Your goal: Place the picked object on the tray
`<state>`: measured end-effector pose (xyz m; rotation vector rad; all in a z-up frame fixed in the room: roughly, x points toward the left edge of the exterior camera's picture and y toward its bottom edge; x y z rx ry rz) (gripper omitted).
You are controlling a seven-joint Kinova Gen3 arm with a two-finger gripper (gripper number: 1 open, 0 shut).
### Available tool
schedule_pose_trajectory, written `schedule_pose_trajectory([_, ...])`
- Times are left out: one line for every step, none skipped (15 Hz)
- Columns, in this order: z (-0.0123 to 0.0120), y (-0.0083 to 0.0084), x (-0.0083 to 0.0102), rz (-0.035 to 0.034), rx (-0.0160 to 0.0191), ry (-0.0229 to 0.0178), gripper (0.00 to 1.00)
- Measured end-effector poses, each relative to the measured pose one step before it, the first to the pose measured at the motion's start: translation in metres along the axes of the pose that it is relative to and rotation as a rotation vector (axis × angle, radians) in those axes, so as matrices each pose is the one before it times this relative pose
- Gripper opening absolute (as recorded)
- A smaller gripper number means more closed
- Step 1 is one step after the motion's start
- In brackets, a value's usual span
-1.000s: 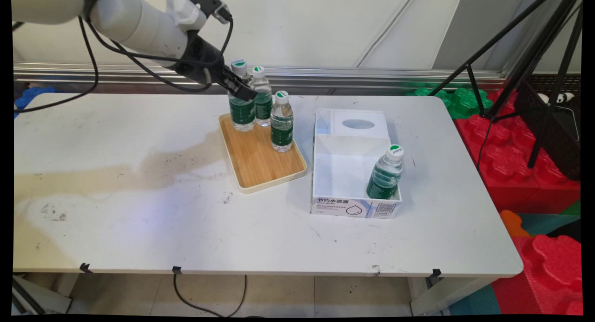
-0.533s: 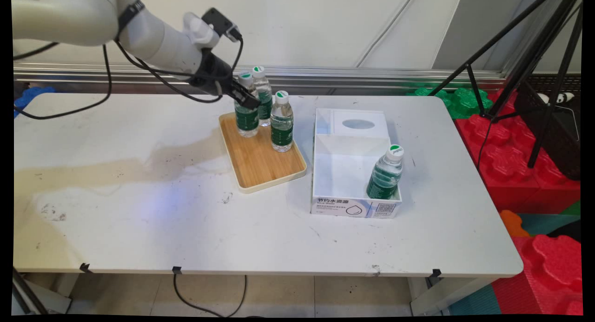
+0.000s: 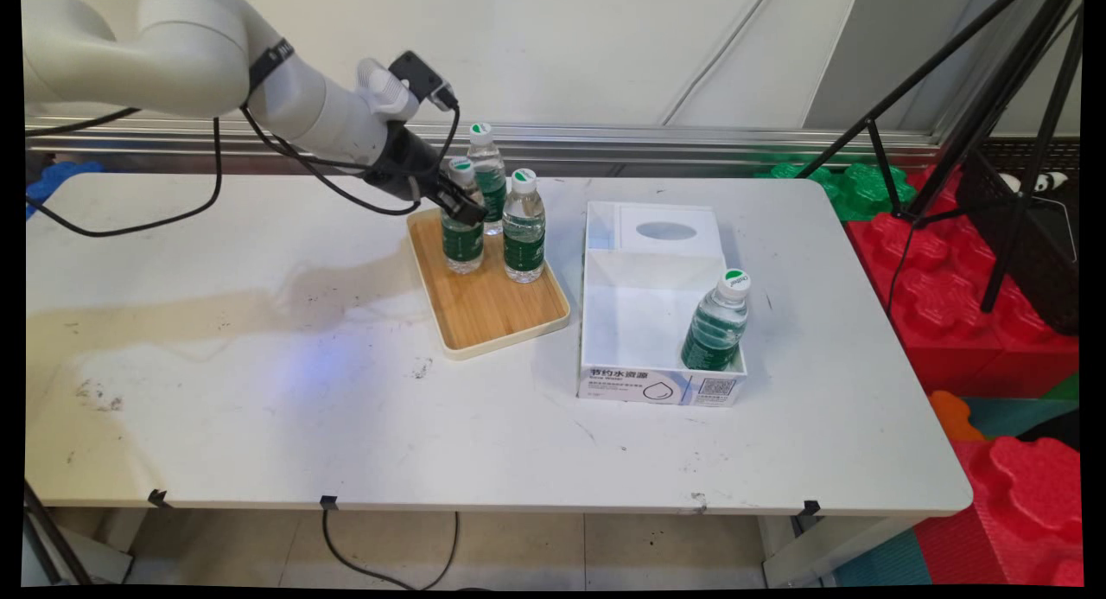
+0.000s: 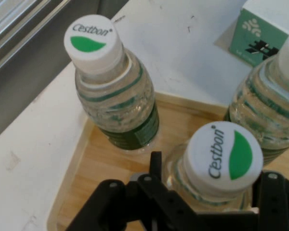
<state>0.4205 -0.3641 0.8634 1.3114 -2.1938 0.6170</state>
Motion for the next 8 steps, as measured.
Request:
schedule_pose_trajectory([0.0038,-0.00064,-0.00252,0.00326,-0.00419,-0.00115,0.0])
schedule_pose_trajectory([0.00311,-0.00075,-0.00232,0.00354,-0.00405,-0.00052,0.0])
schedule_pose_trajectory([0.00198,-0.00045,-0.00156,0.00437,-0.00339,0.00017,0.0])
schedule_pose_trajectory([0.00117,-0.00025,-0.00091,0.00302,-0.00232,0.0004,0.0])
schedule_pose_trajectory([0.00117,-0.00047,-0.00129,0.00448,-0.00291,0.00053,0.0])
schedule_pose_trajectory([0.00072,-0.00066,-0.00154,0.00458,-0.00251,0.001,1.0])
schedule_pose_trajectory([0.00037,-0.00044,-0.00005,0.00624,-0.00229,0.00322,1.0])
schedule_pose_trajectory([-0.00055,-0.00068,-0.00056,0.00395,0.00004,0.00241,1.0])
